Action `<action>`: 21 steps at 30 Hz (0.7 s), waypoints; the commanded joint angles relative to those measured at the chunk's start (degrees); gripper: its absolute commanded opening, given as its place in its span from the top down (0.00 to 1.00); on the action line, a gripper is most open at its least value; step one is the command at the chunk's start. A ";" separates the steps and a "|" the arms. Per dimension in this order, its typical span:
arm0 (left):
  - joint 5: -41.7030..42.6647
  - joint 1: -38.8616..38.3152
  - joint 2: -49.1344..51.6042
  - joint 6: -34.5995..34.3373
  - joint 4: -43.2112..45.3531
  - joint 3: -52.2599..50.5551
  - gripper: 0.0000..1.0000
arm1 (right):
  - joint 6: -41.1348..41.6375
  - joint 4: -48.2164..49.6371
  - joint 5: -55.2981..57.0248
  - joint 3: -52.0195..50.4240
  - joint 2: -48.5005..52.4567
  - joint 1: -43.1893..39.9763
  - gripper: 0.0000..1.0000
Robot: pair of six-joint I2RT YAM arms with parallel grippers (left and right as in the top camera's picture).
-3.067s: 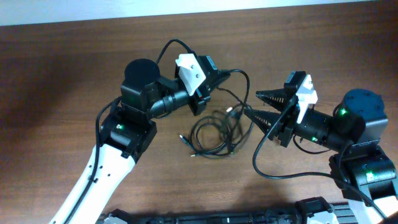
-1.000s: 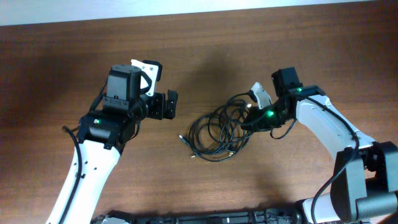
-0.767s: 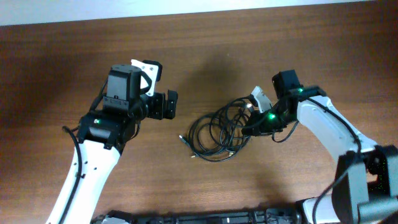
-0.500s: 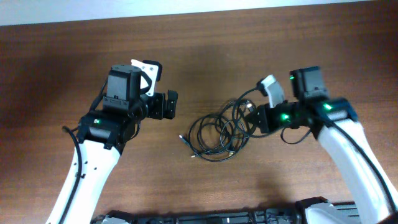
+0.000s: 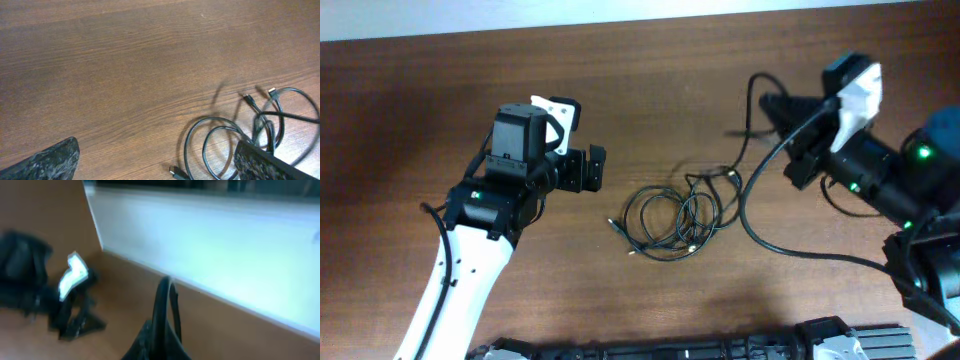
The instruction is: Untangle cables
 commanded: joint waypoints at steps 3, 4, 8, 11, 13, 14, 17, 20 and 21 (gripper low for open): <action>-0.39 0.17 -0.76 -0.74 0.00 0.52 0.01 | -0.35 15.43 6.25 1.03 -0.94 -0.22 0.96; -0.39 0.17 -0.76 -0.74 0.00 0.52 0.01 | -0.35 18.14 7.23 1.03 -0.94 -0.22 0.96; -0.39 0.17 -0.76 -0.74 -0.02 0.52 0.01 | 1.22 34.58 10.12 1.03 -0.90 -0.22 0.96; -0.39 0.17 -0.76 -0.74 -0.09 0.52 0.01 | 1.14 45.68 13.64 1.03 -0.83 -0.22 0.96; -0.39 0.17 -0.76 -0.72 -0.11 0.52 0.01 | 1.16 51.52 17.73 1.03 -0.83 -0.22 0.96; -0.39 0.17 -0.76 -0.72 -0.13 0.52 0.01 | 1.16 54.82 20.09 1.03 -0.83 -0.22 0.96; -0.39 0.17 -0.76 -0.72 -0.13 0.52 0.01 | 1.11 60.92 24.96 1.03 -0.83 -0.22 0.96; -0.39 0.17 -0.76 -0.74 -0.13 0.52 0.01 | -1.25 65.35 26.47 1.05 -0.83 -0.22 0.96; -0.39 0.17 -0.76 -0.72 -0.13 0.52 0.01 | -2.51 66.62 26.47 1.05 -0.83 -0.22 0.96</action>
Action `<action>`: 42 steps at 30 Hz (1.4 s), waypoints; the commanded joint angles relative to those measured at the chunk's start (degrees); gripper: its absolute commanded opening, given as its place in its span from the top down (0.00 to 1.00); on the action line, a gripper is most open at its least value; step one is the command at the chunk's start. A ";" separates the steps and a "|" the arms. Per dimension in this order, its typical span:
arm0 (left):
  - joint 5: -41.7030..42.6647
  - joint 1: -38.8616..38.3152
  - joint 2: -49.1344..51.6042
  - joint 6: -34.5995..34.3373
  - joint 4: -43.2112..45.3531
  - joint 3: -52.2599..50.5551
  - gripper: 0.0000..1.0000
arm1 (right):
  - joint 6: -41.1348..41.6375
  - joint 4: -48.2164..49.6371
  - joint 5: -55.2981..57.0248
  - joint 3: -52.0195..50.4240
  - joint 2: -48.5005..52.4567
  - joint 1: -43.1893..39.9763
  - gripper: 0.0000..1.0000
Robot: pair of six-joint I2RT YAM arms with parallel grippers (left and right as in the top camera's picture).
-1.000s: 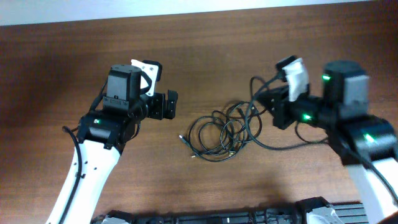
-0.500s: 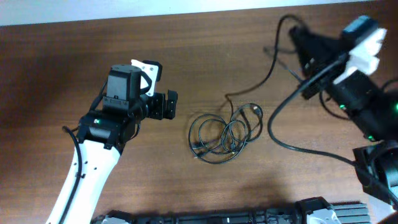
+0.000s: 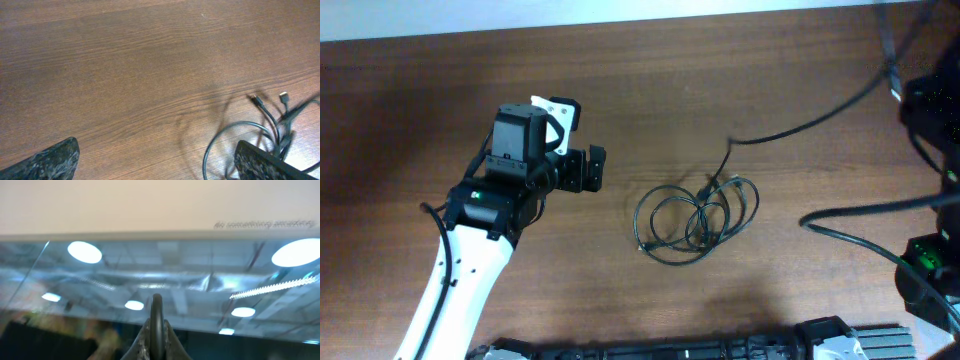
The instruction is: Untangle cables
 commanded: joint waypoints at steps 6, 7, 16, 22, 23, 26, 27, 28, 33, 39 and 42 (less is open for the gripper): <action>-0.39 0.17 -0.76 -0.72 -0.04 0.52 0.01 | -12.76 3.19 5.05 0.76 -0.39 -0.22 0.96; -0.39 0.17 -0.76 -0.72 -0.04 0.52 0.01 | -14.25 2.34 6.23 0.76 -0.39 -0.22 0.96; -0.39 0.17 -0.76 -0.72 -0.04 0.52 0.01 | -42.40 -7.63 39.60 0.76 3.26 -0.90 0.96; -0.39 0.17 -0.76 -0.74 -0.04 0.52 0.01 | -47.01 -7.72 48.19 0.76 8.92 -13.33 0.96; -0.39 0.17 -0.76 -0.72 -0.04 0.52 0.01 | -46.99 -7.72 49.44 0.76 9.99 -16.28 0.96; -0.39 0.17 -0.76 -0.72 -0.04 0.52 0.01 | -46.97 -7.72 52.85 0.76 12.57 -23.41 0.96; -0.39 0.17 -0.76 -0.74 -0.04 0.52 0.01 | -46.42 -7.69 55.19 0.76 13.68 -26.80 0.96; -0.39 0.17 -0.76 -0.72 -0.04 0.52 0.01 | -44.96 -7.69 57.16 0.76 14.34 -29.07 0.96; -0.39 0.17 -0.76 -0.72 -0.04 0.52 0.01 | -28.28 -14.34 64.57 0.76 15.96 -41.03 0.96; -0.39 0.17 -0.76 -0.72 -0.04 0.52 0.01 | -10.73 -34.32 52.19 0.76 15.98 -49.13 0.96; -0.39 0.17 -0.76 -0.72 -0.04 0.52 0.01 | -1.88 -43.41 37.68 0.76 16.20 -52.59 0.96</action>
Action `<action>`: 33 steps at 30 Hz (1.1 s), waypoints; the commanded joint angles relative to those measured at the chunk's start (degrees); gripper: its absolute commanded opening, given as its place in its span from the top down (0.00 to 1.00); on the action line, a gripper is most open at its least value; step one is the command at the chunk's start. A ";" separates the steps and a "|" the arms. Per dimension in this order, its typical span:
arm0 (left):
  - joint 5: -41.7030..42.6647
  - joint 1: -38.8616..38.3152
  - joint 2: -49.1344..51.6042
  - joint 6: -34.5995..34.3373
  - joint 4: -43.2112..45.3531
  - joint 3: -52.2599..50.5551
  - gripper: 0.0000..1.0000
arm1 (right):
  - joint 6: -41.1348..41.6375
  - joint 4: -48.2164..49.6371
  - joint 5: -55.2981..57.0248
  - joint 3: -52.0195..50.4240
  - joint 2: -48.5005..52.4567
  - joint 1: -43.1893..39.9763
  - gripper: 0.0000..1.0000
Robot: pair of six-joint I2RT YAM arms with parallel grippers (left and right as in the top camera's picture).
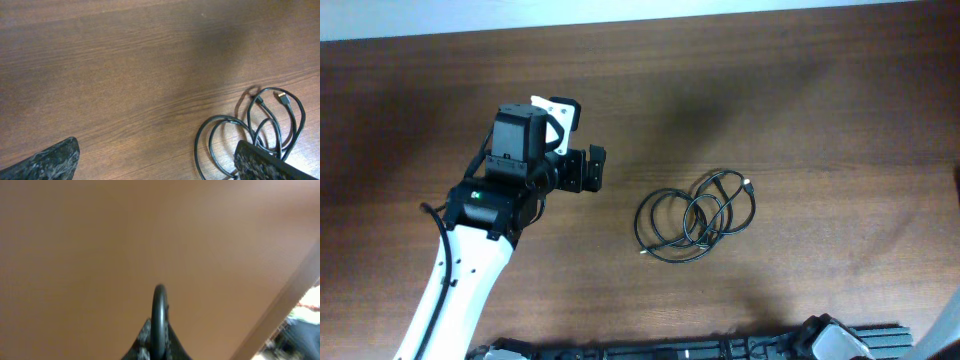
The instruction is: Untangle cables
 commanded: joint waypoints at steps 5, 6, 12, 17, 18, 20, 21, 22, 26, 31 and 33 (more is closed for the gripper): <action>-0.39 0.17 -0.76 -0.72 0.02 0.52 0.01 | 11.50 -9.70 -25.62 0.37 1.95 -4.50 0.96; -0.39 0.17 -0.76 -0.72 0.02 0.52 0.01 | 11.50 -10.71 -25.49 0.37 2.56 -4.52 0.96; -0.39 0.17 -0.76 -0.72 0.02 0.52 0.01 | 11.54 -18.43 -25.68 0.37 9.09 -5.27 0.96; -0.39 0.17 -0.76 -0.72 0.02 0.52 0.01 | 14.34 -22.97 -25.73 0.37 14.71 -6.54 0.96; -0.39 0.17 -0.76 -0.74 0.02 0.52 0.01 | 16.35 -23.91 -25.73 0.37 15.96 -7.10 0.96; -0.39 0.17 -0.76 -0.72 0.02 0.52 0.01 | 20.35 -25.86 -26.08 0.37 18.29 -8.31 0.96; -0.39 0.17 -0.76 -0.74 0.02 0.52 0.01 | 21.88 -26.73 -26.16 0.37 19.32 -8.85 0.96; -0.39 0.17 -0.76 -0.72 0.02 0.52 0.01 | 23.37 -27.65 -26.34 0.37 20.52 -9.57 0.95; -0.39 0.17 -0.76 -0.74 0.02 0.52 0.01 | 26.05 -30.84 -30.91 0.37 24.55 -12.44 0.32; -0.39 0.17 -0.76 -0.72 0.02 0.52 0.01 | 27.56 -33.48 -40.89 0.37 26.40 -15.78 0.06; -0.39 0.17 -0.76 -0.74 0.02 0.52 0.01 | 26.71 -33.90 -44.63 0.37 26.40 -16.24 0.03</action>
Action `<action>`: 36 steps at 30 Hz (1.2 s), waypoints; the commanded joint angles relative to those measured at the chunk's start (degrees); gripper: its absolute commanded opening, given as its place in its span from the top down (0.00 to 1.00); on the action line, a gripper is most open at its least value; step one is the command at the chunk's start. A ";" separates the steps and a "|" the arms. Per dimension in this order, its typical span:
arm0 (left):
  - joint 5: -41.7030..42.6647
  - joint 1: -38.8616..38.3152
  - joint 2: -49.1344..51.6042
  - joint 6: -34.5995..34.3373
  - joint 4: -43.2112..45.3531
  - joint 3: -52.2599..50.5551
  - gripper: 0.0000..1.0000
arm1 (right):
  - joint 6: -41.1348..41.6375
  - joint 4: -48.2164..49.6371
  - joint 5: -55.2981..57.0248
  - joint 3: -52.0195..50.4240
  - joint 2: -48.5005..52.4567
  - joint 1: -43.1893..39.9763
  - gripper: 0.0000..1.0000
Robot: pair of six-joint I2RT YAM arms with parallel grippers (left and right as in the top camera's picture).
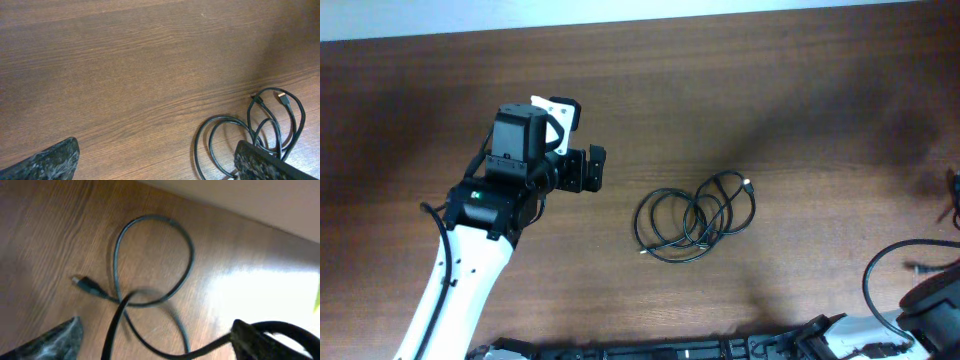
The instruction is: Untangle cables
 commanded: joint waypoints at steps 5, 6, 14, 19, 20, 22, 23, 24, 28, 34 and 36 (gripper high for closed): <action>-0.39 0.17 -0.76 -0.74 -0.04 0.52 0.01 | -4.52 -2.82 -18.58 0.37 0.15 -1.27 0.02; -0.39 0.17 -0.76 -0.72 -0.04 0.52 0.01 | -5.31 -3.32 -20.26 0.37 0.15 -1.29 0.02; -0.39 0.17 -0.76 -0.74 -0.04 0.52 0.01 | -11.89 -7.50 -35.71 0.37 -1.66 -1.22 0.01; -0.39 0.17 -0.76 -0.74 -0.04 0.52 0.01 | -17.73 -11.08 -49.55 0.37 -3.78 -1.22 0.01; -0.39 0.17 -0.76 -0.72 -0.04 0.52 0.01 | -18.67 -11.76 -52.02 0.37 -3.98 -1.20 0.01; -0.39 0.17 -0.76 -0.72 -0.04 0.52 0.01 | -21.20 -14.25 -57.57 0.37 -4.11 -1.16 0.00; -0.39 0.17 -0.76 -0.72 -0.04 0.52 0.01 | -22.34 -15.58 -58.90 0.37 -4.11 -1.16 0.00; -0.39 0.17 -0.76 -0.74 -0.04 0.52 0.01 | -24.26 -17.05 -60.28 0.37 -4.11 -1.01 0.01; -0.39 0.17 -0.76 -0.74 -0.04 0.52 0.01 | -28.30 -20.85 -62.99 0.37 -4.11 1.79 0.00; -0.39 0.17 -0.76 -0.72 -0.04 0.52 0.01 | -28.28 -25.77 -62.90 0.35 -4.07 12.22 0.01; -0.39 0.17 -0.76 -0.72 -0.04 0.52 0.01 | -28.28 -27.02 -61.35 0.26 -4.07 16.28 0.01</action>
